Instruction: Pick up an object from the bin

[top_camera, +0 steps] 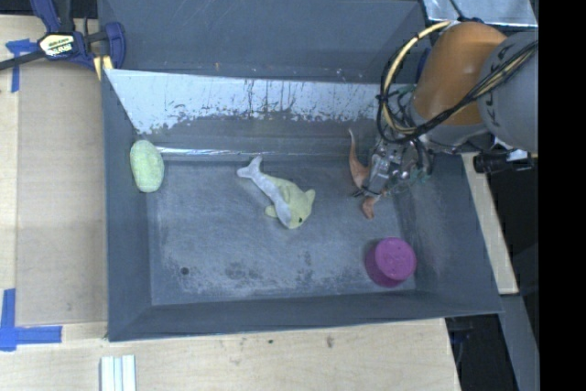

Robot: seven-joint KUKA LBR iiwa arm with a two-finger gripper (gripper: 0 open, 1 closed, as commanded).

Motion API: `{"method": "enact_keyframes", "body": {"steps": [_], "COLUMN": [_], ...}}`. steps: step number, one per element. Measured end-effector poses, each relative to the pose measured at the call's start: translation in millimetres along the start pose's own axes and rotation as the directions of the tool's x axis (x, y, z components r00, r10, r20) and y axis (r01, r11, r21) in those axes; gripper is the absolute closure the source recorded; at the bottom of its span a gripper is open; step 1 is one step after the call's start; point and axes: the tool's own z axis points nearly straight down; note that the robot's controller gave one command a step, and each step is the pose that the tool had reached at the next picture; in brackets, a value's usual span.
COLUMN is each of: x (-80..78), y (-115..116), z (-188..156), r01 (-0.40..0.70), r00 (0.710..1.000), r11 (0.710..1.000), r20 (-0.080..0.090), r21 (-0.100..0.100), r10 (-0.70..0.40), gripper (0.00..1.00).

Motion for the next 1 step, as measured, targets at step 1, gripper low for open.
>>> {"method": "enact_keyframes", "body": {"steps": [1], "x": [0.0], "y": [-0.2], "z": [-0.1], "r01": [0.0], "r00": [1.0], "r11": [1.0], "r20": [0.0], "r21": [0.0], "r10": [0.0], "gripper": [1.0]}}
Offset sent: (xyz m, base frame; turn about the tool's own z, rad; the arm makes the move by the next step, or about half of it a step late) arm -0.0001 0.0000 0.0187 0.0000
